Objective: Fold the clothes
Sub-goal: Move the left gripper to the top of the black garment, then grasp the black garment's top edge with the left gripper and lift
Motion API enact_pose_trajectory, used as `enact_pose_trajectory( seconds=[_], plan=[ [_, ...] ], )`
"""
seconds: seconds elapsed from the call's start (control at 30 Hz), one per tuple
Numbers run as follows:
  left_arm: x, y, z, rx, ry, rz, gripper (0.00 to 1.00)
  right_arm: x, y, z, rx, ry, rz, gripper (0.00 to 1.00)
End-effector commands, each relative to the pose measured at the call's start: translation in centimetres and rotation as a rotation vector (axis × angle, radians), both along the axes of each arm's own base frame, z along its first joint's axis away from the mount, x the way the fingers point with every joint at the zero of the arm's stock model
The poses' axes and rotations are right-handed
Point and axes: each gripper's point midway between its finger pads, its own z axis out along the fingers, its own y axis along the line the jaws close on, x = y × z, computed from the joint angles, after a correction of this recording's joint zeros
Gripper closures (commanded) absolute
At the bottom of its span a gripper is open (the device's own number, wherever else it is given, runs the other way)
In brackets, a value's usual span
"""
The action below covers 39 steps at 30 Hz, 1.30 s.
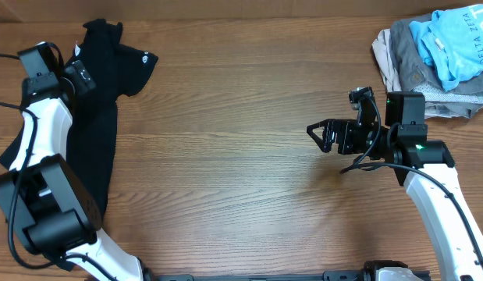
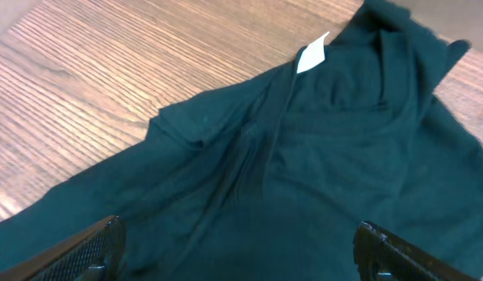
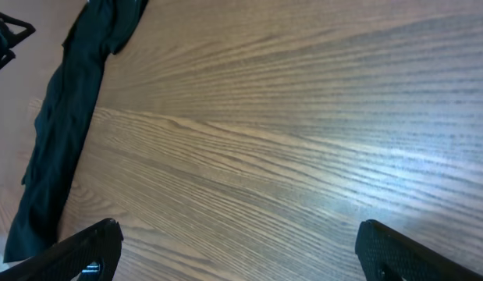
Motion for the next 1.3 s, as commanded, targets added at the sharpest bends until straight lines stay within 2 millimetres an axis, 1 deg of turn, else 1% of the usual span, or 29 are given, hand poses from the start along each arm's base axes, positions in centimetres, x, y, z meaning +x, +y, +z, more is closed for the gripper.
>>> enact_pose_trajectory(
  seconds=[0.0, 0.13, 0.27, 0.37, 0.43, 0.5, 0.63, 0.73, 0.83, 0.9, 0.97, 1.03, 1.13, 1.27],
  plan=[
    [0.4, 1.0, -1.9, -0.010, 0.019, 0.031, 0.04, 0.6, 0.1, 0.4, -0.009, -0.010, 0.007, 0.00],
    [0.9, 1.2, -4.3, -0.020, 0.038, 0.030, 0.04, 0.6, 0.1, 0.1, -0.009, 0.003, 0.007, 0.01],
    [1.7, 1.3, -5.8, -0.023, 0.027, 0.023, 0.01, 0.6, 0.1, 0.1, -0.009, 0.002, 0.007, 0.01],
    [2.1, 0.7, -6.9, -0.056, 0.026, -0.006, 0.02, 0.6, 0.1, 0.1, -0.009, 0.001, 0.007, 0.02],
    [2.4, -0.2, -7.3, -0.090, 0.019, -0.041, 0.05, 0.6, 0.1, 0.1, -0.009, 0.000, 0.007, 0.02],
    [3.0, -1.3, -7.3, -0.126, 0.004, -0.085, 0.10, 0.6, 0.1, 0.1, -0.009, 0.000, 0.007, 0.04],
    [4.1, -4.4, -7.2, -0.173, -0.012, -0.198, 0.17, 0.7, 0.1, 0.2, -0.009, -0.005, 0.007, 0.04],
    [4.4, -7.1, -7.6, -0.178, 0.017, -0.263, 0.18, 0.7, 0.1, 0.2, -0.009, -0.005, 0.007, 0.04],
    [5.1, -10.2, -7.6, -0.126, 0.043, -0.380, 0.17, 0.7, 0.1, 0.2, -0.009, -0.006, 0.007, 0.04],
    [5.7, -12.7, -7.5, -0.066, 0.058, -0.483, 0.17, 0.7, 0.1, 0.2, -0.009, -0.006, 0.007, 0.04],
    [6.3, -14.7, -7.4, 0.012, 0.077, -0.532, 0.16, 0.8, 0.0, 0.2, -0.013, -0.007, 0.004, 0.05],
    [6.8, -16.1, -7.1, 0.098, 0.087, -0.543, 0.14, 0.8, -0.1, 0.1, -0.018, -0.006, 0.000, 0.04],
    [7.7, -17.5, -6.7, 0.188, 0.077, -0.532, 0.12, 0.8, -0.1, 0.1, -0.018, -0.005, 0.001, 0.04],
    [8.3, -18.1, -6.8, 0.197, 0.053, -0.522, 0.12, 0.6, -0.1, -0.1, -0.018, 0.007, 0.001, 0.04]
  ],
)
